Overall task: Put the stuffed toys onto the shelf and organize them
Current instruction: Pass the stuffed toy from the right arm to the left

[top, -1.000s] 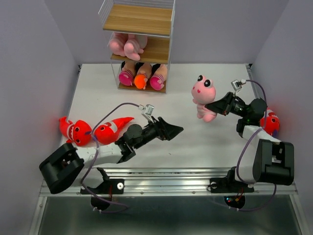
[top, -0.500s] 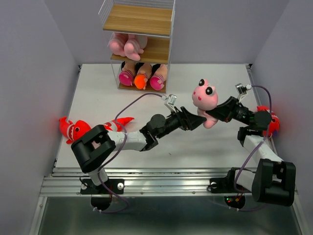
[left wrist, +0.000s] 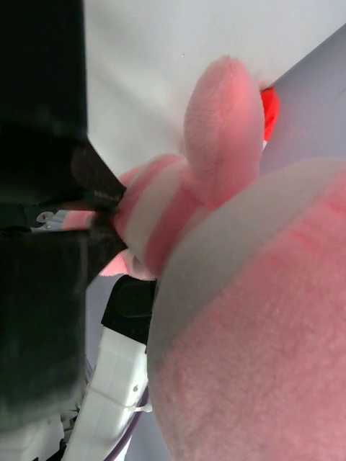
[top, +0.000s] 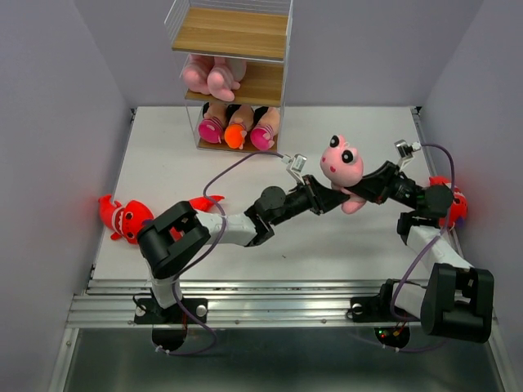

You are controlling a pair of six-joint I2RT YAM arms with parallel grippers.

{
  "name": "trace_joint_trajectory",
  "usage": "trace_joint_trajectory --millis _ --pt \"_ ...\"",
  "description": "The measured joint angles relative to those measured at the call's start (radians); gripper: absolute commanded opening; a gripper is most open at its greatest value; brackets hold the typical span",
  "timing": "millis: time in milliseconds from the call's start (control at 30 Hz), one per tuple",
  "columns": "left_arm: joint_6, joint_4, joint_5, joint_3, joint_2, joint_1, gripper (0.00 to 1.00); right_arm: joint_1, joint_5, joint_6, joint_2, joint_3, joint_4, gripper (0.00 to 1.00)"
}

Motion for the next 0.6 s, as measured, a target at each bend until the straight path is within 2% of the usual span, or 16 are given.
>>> trace_joint_trajectory --millis 33,67,100,133,167,200,267,300,367,600 --pt "-0.002 0.005 0.004 0.000 0.000 0.000 0.00 0.000 0.002 -0.004 0.000 0.000 0.000 0.02" --pt "0.000 0.008 0.008 0.000 0.000 0.001 0.00 -0.001 0.004 -0.010 0.000 0.000 -0.001 0.07" --pt "0.002 0.010 0.008 0.001 0.000 0.002 0.00 -0.001 0.004 -0.013 0.000 0.000 -0.001 0.23" --pt "0.005 0.009 0.008 0.001 0.000 0.002 0.00 -0.001 0.005 -0.023 0.000 0.000 -0.007 0.31" --pt "0.009 0.004 0.008 0.001 0.000 0.002 0.00 -0.001 0.005 -0.031 0.000 0.000 -0.013 0.53" --pt "0.018 -0.006 0.008 0.001 -0.002 0.002 0.00 -0.001 0.004 -0.041 0.000 0.000 -0.026 0.64" --pt "0.043 -0.054 0.003 0.001 -0.014 0.002 0.00 0.000 0.003 -0.085 -0.006 0.003 -0.087 0.79" --pt "0.068 -0.111 -0.001 0.005 -0.027 0.002 0.00 0.001 0.000 -0.112 -0.009 0.009 -0.120 0.93" --pt "0.115 -0.208 -0.018 0.015 -0.053 0.001 0.00 0.003 -0.013 -0.201 -0.028 0.037 -0.247 1.00" --pt "0.322 -0.624 -0.154 0.054 -0.236 -0.003 0.00 0.014 -0.046 -0.736 -0.129 0.209 -0.783 1.00"
